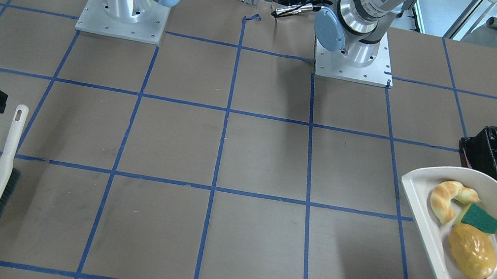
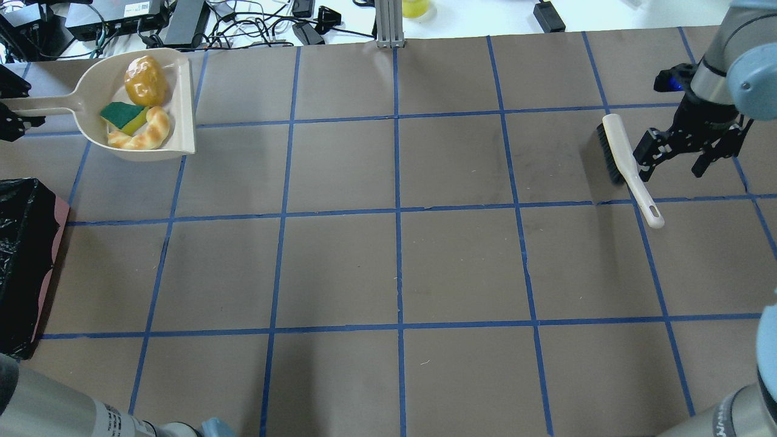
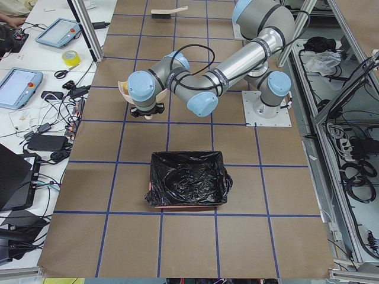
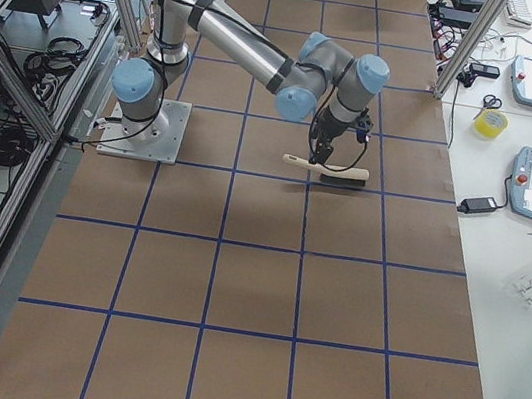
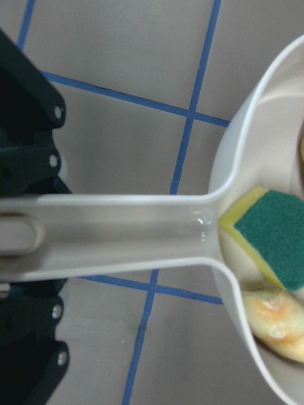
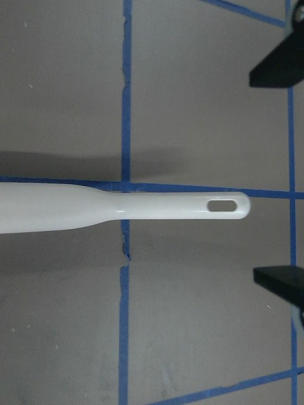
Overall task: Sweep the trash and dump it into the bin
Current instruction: 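Lift the loaded dustpan with the left gripper and move it over the black bin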
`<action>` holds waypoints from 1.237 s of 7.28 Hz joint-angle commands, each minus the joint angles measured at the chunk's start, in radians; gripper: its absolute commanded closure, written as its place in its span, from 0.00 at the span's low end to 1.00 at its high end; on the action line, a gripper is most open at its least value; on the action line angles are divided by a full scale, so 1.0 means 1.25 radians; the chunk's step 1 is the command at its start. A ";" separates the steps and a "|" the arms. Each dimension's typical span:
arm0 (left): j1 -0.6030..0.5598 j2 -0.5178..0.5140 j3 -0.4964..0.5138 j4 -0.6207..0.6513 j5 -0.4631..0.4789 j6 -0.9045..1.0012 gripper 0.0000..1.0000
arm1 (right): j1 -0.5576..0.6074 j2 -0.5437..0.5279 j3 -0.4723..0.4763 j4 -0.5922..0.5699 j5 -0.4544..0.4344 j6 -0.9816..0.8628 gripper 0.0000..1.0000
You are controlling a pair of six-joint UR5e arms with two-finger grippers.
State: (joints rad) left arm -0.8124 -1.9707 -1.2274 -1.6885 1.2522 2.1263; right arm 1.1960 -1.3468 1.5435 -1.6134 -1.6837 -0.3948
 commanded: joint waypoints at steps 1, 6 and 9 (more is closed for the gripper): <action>0.120 0.000 0.014 -0.085 0.000 0.141 1.00 | 0.015 -0.095 -0.093 0.133 0.060 0.032 0.00; 0.302 -0.085 0.107 -0.115 0.047 0.356 1.00 | 0.284 -0.140 -0.146 0.169 0.071 0.358 0.00; 0.360 -0.186 0.231 -0.035 0.092 0.451 1.00 | 0.315 -0.156 -0.110 0.131 0.073 0.399 0.00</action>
State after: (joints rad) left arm -0.3936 -2.1477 -0.9994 -1.8037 1.3545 2.6463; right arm 1.5758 -1.5340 1.3834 -1.4241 -1.5931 0.0857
